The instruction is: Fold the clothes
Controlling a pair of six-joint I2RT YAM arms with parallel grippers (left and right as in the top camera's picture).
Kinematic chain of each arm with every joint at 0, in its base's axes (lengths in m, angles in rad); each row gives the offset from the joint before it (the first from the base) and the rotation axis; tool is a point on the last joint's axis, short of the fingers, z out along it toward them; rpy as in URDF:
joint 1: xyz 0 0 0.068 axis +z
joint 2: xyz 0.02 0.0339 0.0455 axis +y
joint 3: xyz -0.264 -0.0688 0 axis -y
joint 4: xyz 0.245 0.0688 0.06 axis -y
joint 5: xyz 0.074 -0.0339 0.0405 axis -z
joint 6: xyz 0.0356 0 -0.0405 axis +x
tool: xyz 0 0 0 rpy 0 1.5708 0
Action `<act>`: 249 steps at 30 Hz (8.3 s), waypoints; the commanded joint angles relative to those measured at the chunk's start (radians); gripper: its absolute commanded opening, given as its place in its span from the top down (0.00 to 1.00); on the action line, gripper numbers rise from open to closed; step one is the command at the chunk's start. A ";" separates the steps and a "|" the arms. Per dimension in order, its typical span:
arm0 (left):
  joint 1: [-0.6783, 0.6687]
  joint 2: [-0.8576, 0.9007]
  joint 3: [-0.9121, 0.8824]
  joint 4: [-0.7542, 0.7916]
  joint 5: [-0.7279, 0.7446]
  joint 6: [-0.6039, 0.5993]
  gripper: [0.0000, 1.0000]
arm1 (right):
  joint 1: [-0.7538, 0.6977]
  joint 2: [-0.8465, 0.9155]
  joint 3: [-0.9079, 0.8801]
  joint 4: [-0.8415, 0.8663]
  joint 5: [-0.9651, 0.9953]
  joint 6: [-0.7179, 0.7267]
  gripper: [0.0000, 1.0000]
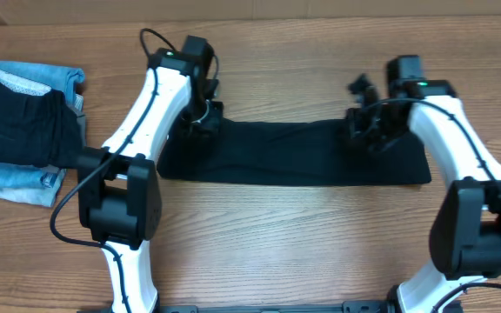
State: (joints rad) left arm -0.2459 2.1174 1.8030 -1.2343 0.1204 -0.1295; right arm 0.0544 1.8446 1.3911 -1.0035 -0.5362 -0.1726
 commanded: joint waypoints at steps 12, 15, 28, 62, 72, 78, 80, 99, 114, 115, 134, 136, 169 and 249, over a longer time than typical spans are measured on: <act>0.183 0.007 -0.005 0.032 0.057 -0.016 0.46 | 0.345 0.019 -0.053 0.264 0.011 0.473 0.59; 0.188 0.007 -0.005 0.035 0.057 -0.012 0.46 | 0.369 0.019 -0.129 0.364 0.013 0.558 0.58; 0.188 0.007 -0.005 0.035 0.057 -0.012 0.46 | 0.418 0.021 -0.282 0.658 0.067 0.649 0.58; 0.188 0.007 -0.005 0.020 0.065 -0.006 0.50 | 0.427 0.023 -0.258 0.623 -0.068 0.719 0.89; 0.179 0.007 -0.014 -0.045 0.322 0.236 0.69 | 0.480 0.024 -0.259 0.616 0.024 0.719 0.89; 0.180 0.007 -0.128 0.059 0.322 0.235 0.65 | 0.480 0.024 -0.259 0.615 0.027 0.719 0.89; 0.180 0.007 -0.153 0.094 0.317 0.235 0.65 | 0.480 0.024 -0.259 0.615 0.027 0.719 0.89; 0.181 0.008 -0.230 0.103 0.350 0.234 0.86 | 0.480 0.024 -0.259 0.604 0.028 0.718 0.88; 0.182 0.008 -0.211 -0.063 0.100 0.106 0.87 | 0.480 0.024 -0.259 0.544 0.096 0.719 0.87; 0.182 0.008 -0.211 -0.066 0.094 0.106 0.86 | 0.480 0.024 -0.259 0.541 0.102 0.719 0.87; 0.187 0.007 -0.195 -0.150 -0.034 0.072 0.96 | 0.429 0.023 -0.240 0.551 0.193 0.683 0.44; 0.187 0.002 -0.134 -0.187 -0.015 0.074 0.96 | 0.397 0.023 -0.203 0.518 0.171 0.649 0.41; 0.131 0.100 -0.146 0.193 0.325 0.196 0.62 | 0.359 0.023 -0.178 0.592 -0.083 0.455 0.67; 0.114 0.087 -0.241 0.212 0.295 0.111 0.85 | 0.039 0.177 -0.135 0.246 0.134 0.595 0.96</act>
State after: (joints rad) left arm -0.1501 2.2028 1.5761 -1.0065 0.4831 -0.0238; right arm 0.1616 2.0079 1.2453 -0.7437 -0.4706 0.5186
